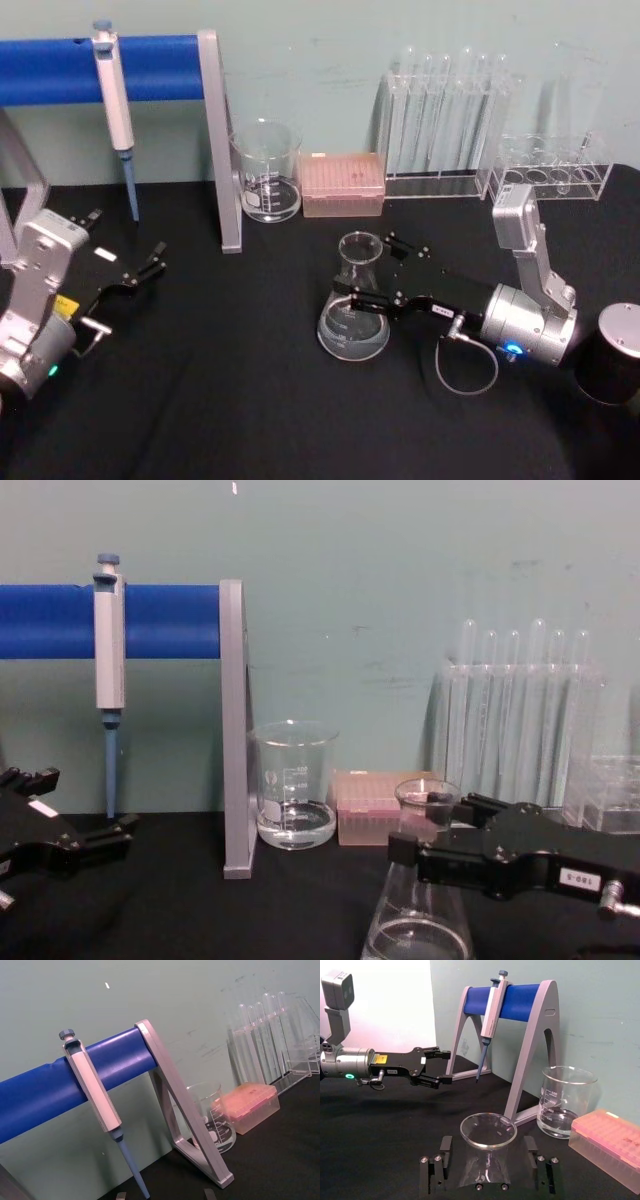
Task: Grasp the erlenmeyer flask with one hand, shake it three times, then place it back.
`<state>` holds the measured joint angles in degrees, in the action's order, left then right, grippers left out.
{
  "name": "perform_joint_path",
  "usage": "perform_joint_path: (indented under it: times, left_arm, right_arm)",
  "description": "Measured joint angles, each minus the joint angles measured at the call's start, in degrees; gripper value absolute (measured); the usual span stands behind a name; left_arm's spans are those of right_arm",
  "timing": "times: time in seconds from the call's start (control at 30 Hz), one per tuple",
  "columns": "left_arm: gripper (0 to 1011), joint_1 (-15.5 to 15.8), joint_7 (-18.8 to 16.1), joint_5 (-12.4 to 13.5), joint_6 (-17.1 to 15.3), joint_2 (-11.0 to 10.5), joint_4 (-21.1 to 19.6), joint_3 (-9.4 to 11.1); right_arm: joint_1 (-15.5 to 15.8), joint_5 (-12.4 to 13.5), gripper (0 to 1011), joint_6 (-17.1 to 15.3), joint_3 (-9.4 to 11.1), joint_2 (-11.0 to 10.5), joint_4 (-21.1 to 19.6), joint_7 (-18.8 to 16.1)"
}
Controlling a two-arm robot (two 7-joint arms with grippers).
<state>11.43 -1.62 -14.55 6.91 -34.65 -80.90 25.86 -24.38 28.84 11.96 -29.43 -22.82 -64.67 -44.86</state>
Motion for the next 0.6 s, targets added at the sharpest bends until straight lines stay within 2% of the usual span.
perform_joint_path:
  times: [0.17,0.23,0.3,0.33,0.4,0.47,0.6]
  left_arm:
    - [1001,0.0,0.0,0.0,0.0,0.0,0.0,0.0]
    - [1001,0.0,0.0,0.0,0.0,0.0,0.0,0.0]
    - [1001,0.0,0.0,0.0,0.0,0.0,0.0,0.0]
    - [1001,0.0,0.0,0.0,0.0,0.0,0.0,0.0]
    - [1001,0.0,0.0,0.0,0.0,0.0,0.0,0.0]
    - [1001,0.0,0.0,0.0,0.0,0.0,0.0,0.0]
    - [1001,0.0,0.0,0.0,0.0,0.0,0.0,0.0]
  right_arm:
    - [0.0,0.0,787,0.0,0.0,0.0,0.0,0.0]
    - [0.0,0.0,710,0.0,0.0,0.0,0.0,0.0]
    - [0.0,0.0,682,0.0,0.0,0.0,0.0,0.0]
    - [0.0,0.0,612,0.0,0.0,0.0,0.0,0.0]
    - [0.0,0.0,570,0.0,0.0,0.0,0.0,0.0]
    - [0.0,0.0,487,0.0,0.0,0.0,0.0,0.0]
    - [0.0,0.0,449,0.0,0.0,0.0,0.0,0.0]
